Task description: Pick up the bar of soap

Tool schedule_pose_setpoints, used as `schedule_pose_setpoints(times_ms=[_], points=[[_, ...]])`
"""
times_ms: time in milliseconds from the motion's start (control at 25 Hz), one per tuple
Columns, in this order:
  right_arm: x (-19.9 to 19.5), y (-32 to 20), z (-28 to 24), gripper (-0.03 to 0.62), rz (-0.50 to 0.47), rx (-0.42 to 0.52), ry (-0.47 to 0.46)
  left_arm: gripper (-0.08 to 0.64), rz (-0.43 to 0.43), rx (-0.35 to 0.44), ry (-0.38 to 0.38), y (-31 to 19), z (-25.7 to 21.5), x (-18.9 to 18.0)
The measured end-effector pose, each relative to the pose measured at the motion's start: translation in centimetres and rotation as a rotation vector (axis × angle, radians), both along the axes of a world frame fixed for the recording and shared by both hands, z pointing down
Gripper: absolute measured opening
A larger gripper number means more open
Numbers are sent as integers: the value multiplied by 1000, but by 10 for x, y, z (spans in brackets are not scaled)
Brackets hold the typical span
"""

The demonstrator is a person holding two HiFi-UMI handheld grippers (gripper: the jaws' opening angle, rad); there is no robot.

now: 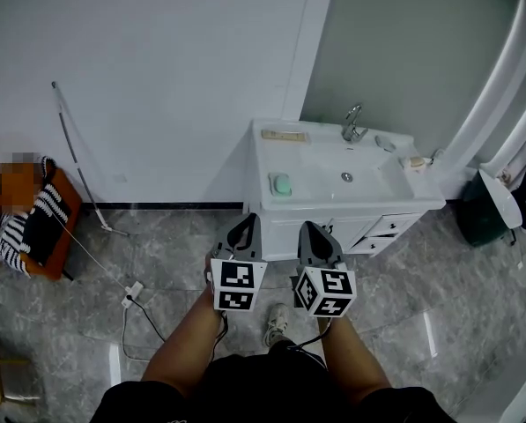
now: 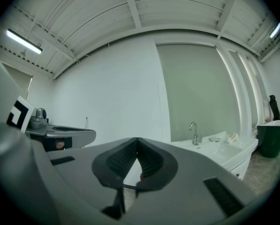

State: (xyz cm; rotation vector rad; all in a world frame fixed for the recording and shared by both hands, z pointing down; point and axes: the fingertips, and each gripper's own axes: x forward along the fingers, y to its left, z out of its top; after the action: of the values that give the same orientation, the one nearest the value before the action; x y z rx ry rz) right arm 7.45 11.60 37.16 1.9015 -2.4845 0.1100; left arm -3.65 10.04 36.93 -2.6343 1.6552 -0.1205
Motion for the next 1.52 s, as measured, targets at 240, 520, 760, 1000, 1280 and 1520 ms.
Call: schedule_pose_setpoints(times_ms=[240,520,760,1000,1280,1520], points=[[0,-21,5,6,-9,5,-19,-2,-8,-20,6,-20,6,-3],[17,-67,8,6,0,-6,-48,-2,12,-97,61,-68,20,9],[37,-113,22,6,19,-48,-40,-2,19,-132,65,-115,29,27],[58,-164,27,6,26,-71,-66,-2,-14,-152,75,-164,33,37],[79,-217,38,6,6,-119,-71,-2,-28,-188,52,-217,41,60],[92,-256,55,6,-37,-157,-69,-2,-51,-199,10,-256,46,79]])
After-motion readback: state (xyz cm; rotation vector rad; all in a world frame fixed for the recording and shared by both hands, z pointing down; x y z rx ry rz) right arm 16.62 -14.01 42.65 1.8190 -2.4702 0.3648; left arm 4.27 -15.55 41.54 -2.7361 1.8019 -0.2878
